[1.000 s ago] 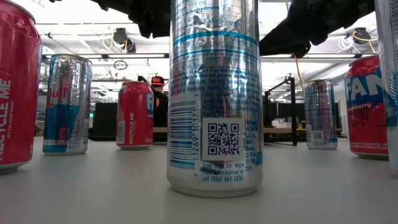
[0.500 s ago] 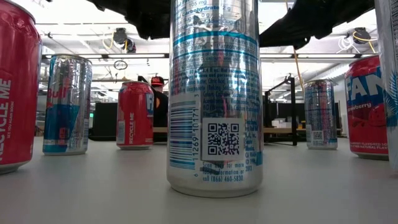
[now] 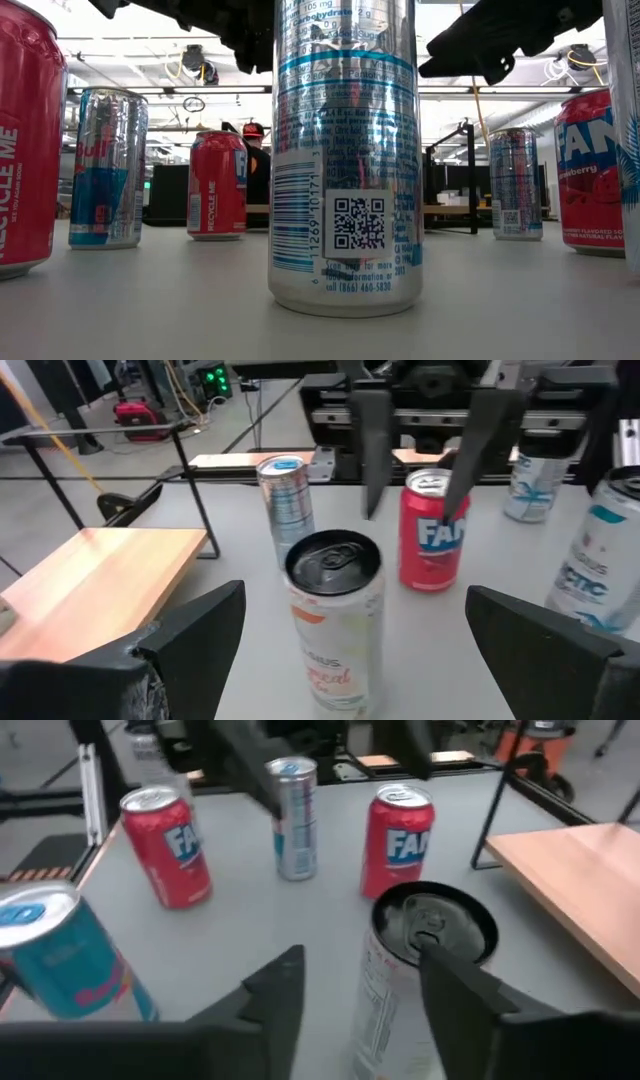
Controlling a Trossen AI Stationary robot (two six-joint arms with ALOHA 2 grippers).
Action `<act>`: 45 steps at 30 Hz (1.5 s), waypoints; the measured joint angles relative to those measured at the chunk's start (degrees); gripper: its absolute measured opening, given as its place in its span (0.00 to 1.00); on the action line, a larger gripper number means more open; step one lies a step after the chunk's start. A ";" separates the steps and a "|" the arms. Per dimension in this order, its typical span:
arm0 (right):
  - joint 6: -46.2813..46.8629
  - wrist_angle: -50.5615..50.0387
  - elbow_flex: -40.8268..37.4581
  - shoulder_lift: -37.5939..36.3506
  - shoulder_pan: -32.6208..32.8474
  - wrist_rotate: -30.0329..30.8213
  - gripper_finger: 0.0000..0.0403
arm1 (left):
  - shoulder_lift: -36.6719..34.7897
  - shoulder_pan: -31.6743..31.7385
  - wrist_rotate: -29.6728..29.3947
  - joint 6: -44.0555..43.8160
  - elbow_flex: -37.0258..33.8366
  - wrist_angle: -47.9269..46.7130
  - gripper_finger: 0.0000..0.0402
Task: Place canned beverage on shelf
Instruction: Put the top white yellow soda can aligned with the other white yellow soda can on the shelf
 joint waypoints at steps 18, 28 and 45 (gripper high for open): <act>1.26 -2.72 0.00 1.28 -4.54 -1.77 0.91 | 0.00 -0.10 -0.36 3.02 0.00 1.59 0.93; -2.31 3.12 0.00 6.65 -9.50 -3.86 0.91 | 0.00 0.21 -0.44 3.53 0.00 1.42 0.93; -3.59 6.99 0.00 9.51 -14.18 -13.92 0.80 | 0.00 0.21 -0.46 3.99 0.01 1.41 0.93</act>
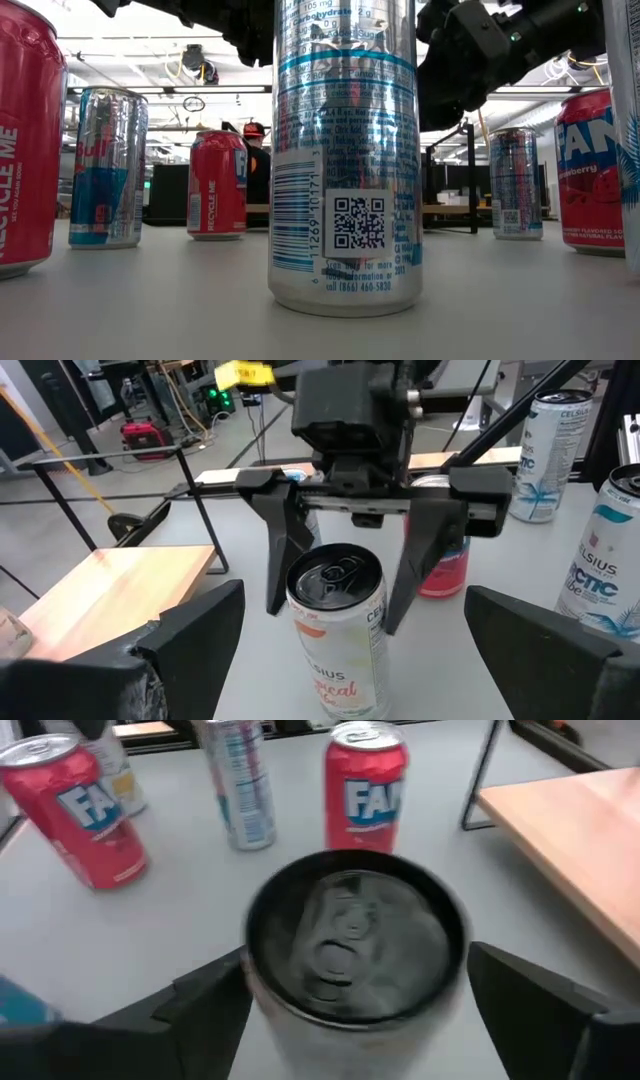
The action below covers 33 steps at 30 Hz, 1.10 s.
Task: Place canned beverage on shelf
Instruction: Put the top white yellow soda can aligned with the other white yellow soda can on the shelf
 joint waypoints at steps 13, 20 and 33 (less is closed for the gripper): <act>-3.01 1.82 0.02 0.44 0.12 -0.31 0.60 | 0.00 -0.04 0.91 -0.86 0.01 -0.04 0.93; -8.33 -0.92 2.38 -4.65 0.21 -3.41 0.54 | 0.00 0.11 1.54 -0.93 0.01 -0.04 0.93; -22.70 -2.96 3.45 -16.52 -4.08 -22.70 0.55 | 0.00 3.34 9.85 -1.67 -0.01 0.57 0.93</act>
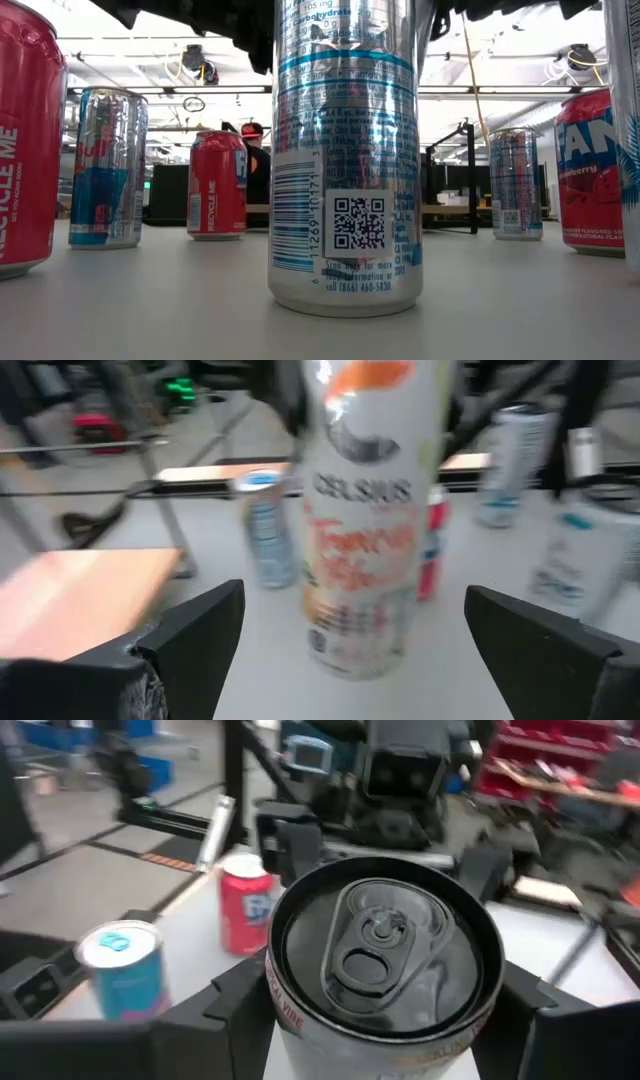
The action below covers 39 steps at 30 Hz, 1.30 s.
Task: Place canned beverage on shelf
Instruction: Put the top white yellow soda can aligned with the other white yellow soda can on the shelf
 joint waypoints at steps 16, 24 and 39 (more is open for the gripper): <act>-4.24 1.65 0.00 -1.23 -3.28 -6.18 0.55 | 3.64 0.84 0.86 -4.01 -0.04 3.10 0.93; -6.63 3.33 0.00 -1.26 -3.24 -10.68 0.55 | 8.15 1.27 2.42 -3.46 -0.04 10.22 0.93; -11.35 8.01 0.02 0.66 -3.32 -13.46 0.55 | 8.46 1.41 4.94 -1.28 0.00 12.24 0.92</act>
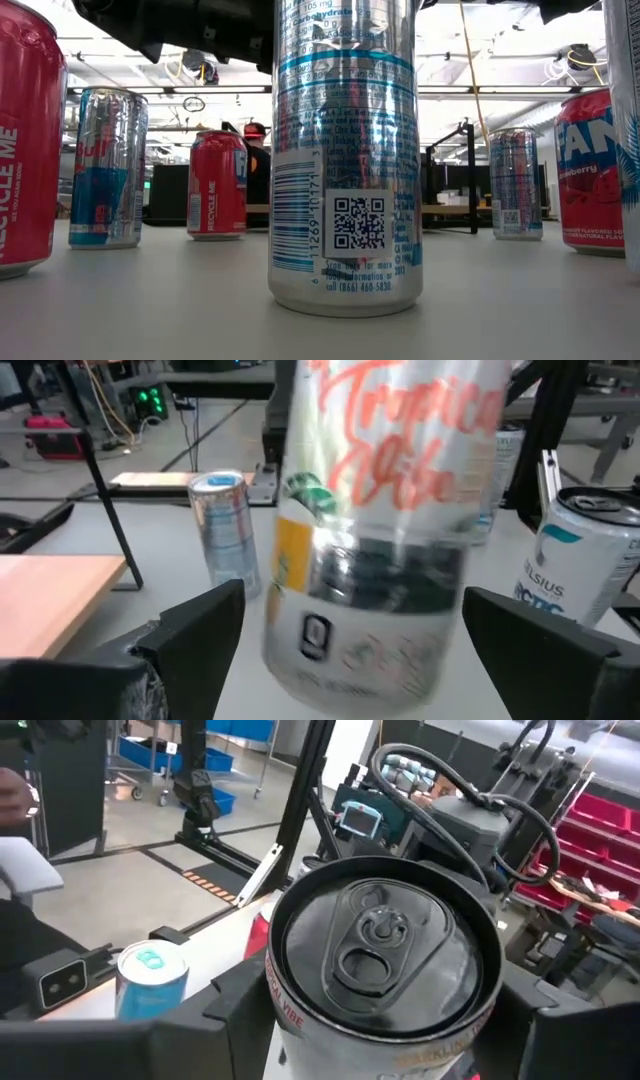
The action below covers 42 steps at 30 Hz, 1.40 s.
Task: Place canned beverage on shelf
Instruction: Put the top white yellow soda can aligned with the other white yellow soda can on the shelf
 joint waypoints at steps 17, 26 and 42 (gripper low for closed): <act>0.32 0.77 0.00 1.24 0.01 0.14 0.55 | -0.02 0.00 -0.15 1.48 0.00 -0.05 0.65; 6.89 0.95 0.01 1.23 0.28 5.55 0.63 | -0.02 -0.15 -0.25 2.39 0.00 0.18 0.64; 17.78 -3.36 0.07 -1.63 6.53 32.84 0.73 | -2.82 -2.59 -24.78 8.27 0.05 1.00 0.64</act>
